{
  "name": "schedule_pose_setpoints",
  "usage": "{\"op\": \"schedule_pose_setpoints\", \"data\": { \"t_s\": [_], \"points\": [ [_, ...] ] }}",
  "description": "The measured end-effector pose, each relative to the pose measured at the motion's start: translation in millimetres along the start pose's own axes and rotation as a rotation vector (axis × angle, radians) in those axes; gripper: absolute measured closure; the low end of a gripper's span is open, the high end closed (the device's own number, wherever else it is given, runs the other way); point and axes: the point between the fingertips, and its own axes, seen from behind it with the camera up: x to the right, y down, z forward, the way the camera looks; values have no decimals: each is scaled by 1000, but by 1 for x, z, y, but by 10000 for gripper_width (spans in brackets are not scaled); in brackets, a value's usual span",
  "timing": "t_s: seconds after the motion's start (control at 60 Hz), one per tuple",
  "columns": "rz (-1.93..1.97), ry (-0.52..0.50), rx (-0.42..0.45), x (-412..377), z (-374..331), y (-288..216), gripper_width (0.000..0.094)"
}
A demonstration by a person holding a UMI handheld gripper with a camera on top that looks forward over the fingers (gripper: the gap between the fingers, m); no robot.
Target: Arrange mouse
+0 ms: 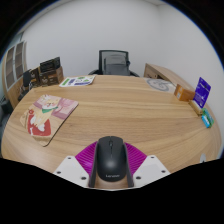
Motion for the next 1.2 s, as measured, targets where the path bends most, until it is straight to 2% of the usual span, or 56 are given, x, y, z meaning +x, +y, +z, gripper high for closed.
{"op": "schedule_pose_setpoints", "data": {
  "t_s": [0.133, 0.233, 0.283, 0.35, 0.517, 0.65, 0.767, 0.833, 0.967, 1.083, 1.2],
  "points": [
    [57, 36, -10, 3, -2, -1, 618],
    [87, 33, -35, 2, -7, 1, 629],
    [80, 65, -32, 10, -16, -7, 628],
    [79, 101, 11, 17, -30, -31, 629],
    [69, 74, 95, -11, -54, -111, 629],
    [40, -9, 158, -76, -57, -170, 630],
    [0, -61, 184, -144, -42, -198, 630],
    [-17, -100, 183, -185, -23, -199, 629],
    [-25, -154, 95, -242, 25, -155, 629],
    [-80, -155, 38, -263, 55, -122, 624],
    [-111, -131, 19, -266, 67, -102, 613]
  ]
}}
